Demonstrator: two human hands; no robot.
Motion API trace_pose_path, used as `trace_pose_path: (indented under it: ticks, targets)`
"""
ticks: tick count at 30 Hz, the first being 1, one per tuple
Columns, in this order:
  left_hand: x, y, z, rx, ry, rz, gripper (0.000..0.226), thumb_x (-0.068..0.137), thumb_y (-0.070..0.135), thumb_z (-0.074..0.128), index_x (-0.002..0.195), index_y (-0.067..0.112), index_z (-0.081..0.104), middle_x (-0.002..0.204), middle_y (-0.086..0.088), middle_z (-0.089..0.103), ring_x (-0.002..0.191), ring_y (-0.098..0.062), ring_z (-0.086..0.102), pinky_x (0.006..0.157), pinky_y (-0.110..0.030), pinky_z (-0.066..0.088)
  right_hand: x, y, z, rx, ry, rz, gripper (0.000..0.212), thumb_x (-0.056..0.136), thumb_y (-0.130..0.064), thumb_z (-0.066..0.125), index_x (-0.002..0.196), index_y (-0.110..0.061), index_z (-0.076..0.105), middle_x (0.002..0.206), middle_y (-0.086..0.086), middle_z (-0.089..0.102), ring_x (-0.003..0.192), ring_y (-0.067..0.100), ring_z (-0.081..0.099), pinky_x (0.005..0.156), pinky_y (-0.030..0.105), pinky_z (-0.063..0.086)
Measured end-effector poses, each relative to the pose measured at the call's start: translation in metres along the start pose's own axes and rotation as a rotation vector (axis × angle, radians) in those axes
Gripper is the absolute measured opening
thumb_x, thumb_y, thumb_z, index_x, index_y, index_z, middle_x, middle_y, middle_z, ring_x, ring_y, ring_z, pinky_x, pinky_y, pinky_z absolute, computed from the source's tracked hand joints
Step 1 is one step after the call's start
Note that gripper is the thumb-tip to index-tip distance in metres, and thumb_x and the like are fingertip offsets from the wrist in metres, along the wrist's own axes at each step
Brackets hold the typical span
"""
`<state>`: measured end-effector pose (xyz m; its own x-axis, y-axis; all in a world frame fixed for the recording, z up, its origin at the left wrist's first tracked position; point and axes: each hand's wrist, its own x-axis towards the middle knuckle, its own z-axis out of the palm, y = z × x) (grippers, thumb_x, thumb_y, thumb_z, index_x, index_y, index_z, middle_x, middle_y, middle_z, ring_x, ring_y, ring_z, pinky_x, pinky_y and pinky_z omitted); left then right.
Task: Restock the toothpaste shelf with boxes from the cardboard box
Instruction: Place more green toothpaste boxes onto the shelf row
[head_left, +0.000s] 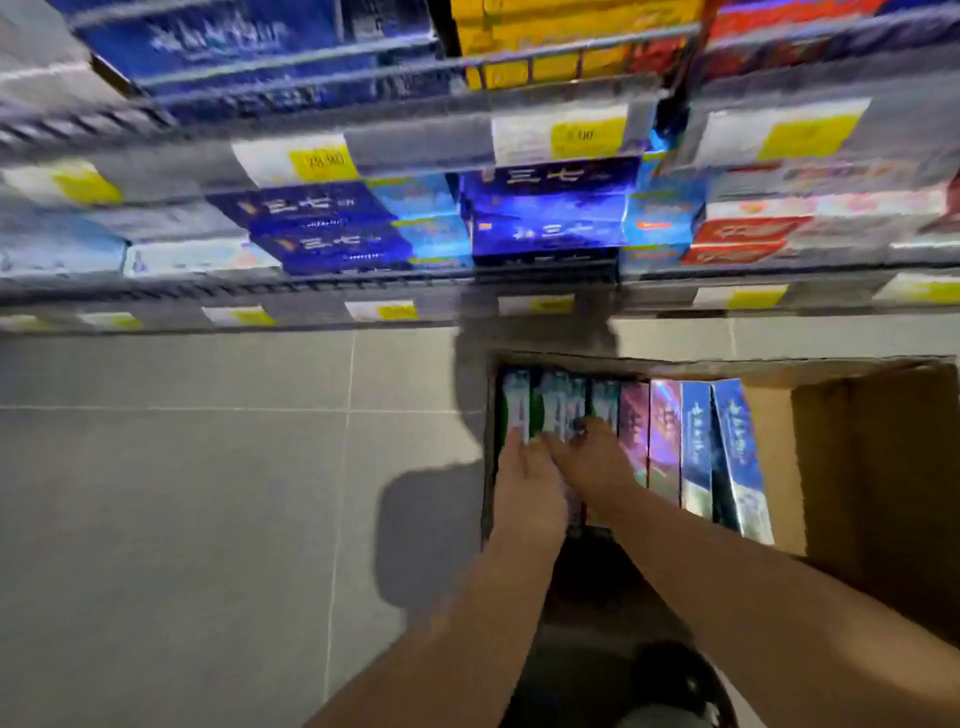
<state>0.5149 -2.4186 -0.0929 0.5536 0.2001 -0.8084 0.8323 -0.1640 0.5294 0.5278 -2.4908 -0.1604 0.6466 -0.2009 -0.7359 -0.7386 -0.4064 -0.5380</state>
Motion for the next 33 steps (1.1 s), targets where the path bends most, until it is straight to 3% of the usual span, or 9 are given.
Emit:
trace_pose_path:
  ticks: [3, 8, 11, 14, 18, 21, 26, 30, 33]
  targets:
    - [0.013, -0.018, 0.01, -0.045, 0.02, -0.038, 0.047, 0.101, 0.033, 0.031, 0.145, 0.019, 0.031, 0.146, -0.01, 0.041, 0.131, -0.026, 0.043, 0.113, -0.04, 0.033, 0.01, 0.01, 0.006, -0.082, -0.065, -0.002, 0.05, 0.084, -0.036, 0.064, 0.116, 0.0, 0.05, 0.107, 0.016, 0.059, 0.104, 0.029, 0.057, 0.072, 0.026, 0.037]
    - [0.028, -0.022, 0.018, 0.1, 0.084, -0.016, 0.049, 0.101, 0.035, 0.028, 0.149, 0.025, 0.022, 0.153, -0.008, 0.03, 0.137, -0.028, 0.035, 0.115, -0.041, 0.028, 0.011, 0.027, -0.005, -0.144, -0.093, -0.017, 0.04, 0.081, -0.041, 0.066, 0.065, -0.016, 0.038, 0.072, 0.006, 0.051, 0.077, 0.02, 0.048, 0.061, 0.027, 0.031]
    - [0.038, -0.022, 0.027, 0.219, 0.148, 0.053, 0.052, 0.098, 0.021, 0.036, 0.148, 0.018, 0.024, 0.15, -0.011, 0.032, 0.133, -0.03, 0.039, 0.113, -0.04, 0.031, 0.003, 0.041, -0.026, -0.093, -0.044, -0.001, 0.024, 0.079, -0.034, 0.066, 0.085, -0.012, 0.057, 0.082, 0.009, 0.063, 0.086, 0.028, 0.059, 0.064, 0.029, 0.041]
    - [0.044, -0.024, 0.037, 0.434, 0.234, 0.087, 0.058, 0.093, 0.016, 0.045, 0.146, 0.008, 0.022, 0.149, -0.015, 0.029, 0.135, -0.032, 0.033, 0.112, -0.039, 0.03, -0.004, 0.063, -0.052, -0.025, -0.011, 0.044, 0.039, 0.078, -0.031, 0.063, 0.114, -0.02, 0.056, 0.1, 0.006, 0.068, 0.092, 0.027, 0.063, 0.08, 0.034, 0.05]
    - [0.053, -0.028, 0.042, 0.702, 0.329, 0.091, 0.076, 0.09, 0.025, 0.054, 0.148, 0.008, 0.008, 0.15, -0.014, 0.017, 0.137, -0.033, 0.024, 0.109, -0.045, 0.031, -0.005, 0.083, -0.07, 0.047, 0.03, -0.019, 0.022, 0.082, -0.023, 0.06, 0.102, -0.025, 0.052, 0.078, -0.006, 0.059, 0.075, 0.016, 0.058, 0.067, 0.028, 0.044]
    - [0.058, -0.033, 0.049, 0.789, 0.314, 0.083, 0.073, 0.086, 0.016, 0.061, 0.143, 0.007, 0.017, 0.142, -0.019, 0.025, 0.127, -0.035, 0.034, 0.099, -0.043, 0.039, -0.003, 0.093, -0.074, 0.16, 0.072, -0.044, 0.021, 0.086, -0.014, 0.055, 0.104, -0.02, 0.049, 0.085, -0.001, 0.058, 0.084, 0.022, 0.057, 0.073, 0.034, 0.046]
    - [0.033, -0.044, 0.04, 0.63, 0.094, 0.067, 0.053, 0.087, 0.003, 0.055, 0.132, 0.002, 0.027, 0.123, -0.015, 0.051, 0.114, -0.032, 0.053, 0.093, -0.037, 0.045, -0.02, 0.08, -0.083, 0.432, 0.085, 0.034, 0.03, 0.074, -0.018, 0.041, 0.103, -0.014, 0.044, 0.079, 0.004, 0.052, 0.068, 0.019, 0.051, 0.057, 0.026, 0.042]
    - [-0.036, -0.009, 0.017, 0.447, 0.022, 0.116, 0.047, 0.085, 0.003, 0.062, 0.122, 0.004, 0.034, 0.102, -0.003, 0.05, 0.098, -0.019, 0.052, 0.082, -0.028, 0.044, -0.075, 0.036, -0.107, 0.51, 0.069, 0.056, 0.044, 0.063, -0.02, 0.035, 0.105, -0.013, 0.045, 0.079, 0.006, 0.052, 0.066, 0.018, 0.048, 0.058, 0.027, 0.038]
    - [-0.088, 0.039, -0.012, 0.314, 0.02, 0.152, 0.038, 0.081, 0.003, 0.066, 0.11, 0.003, 0.041, 0.095, -0.002, 0.054, 0.092, -0.016, 0.056, 0.075, -0.027, 0.046, -0.127, -0.011, -0.134, 0.493, 0.01, -0.026, 0.029, 0.076, -0.017, 0.043, 0.105, -0.013, 0.044, 0.071, 0.004, 0.046, 0.058, 0.015, 0.043, 0.045, 0.018, 0.037]
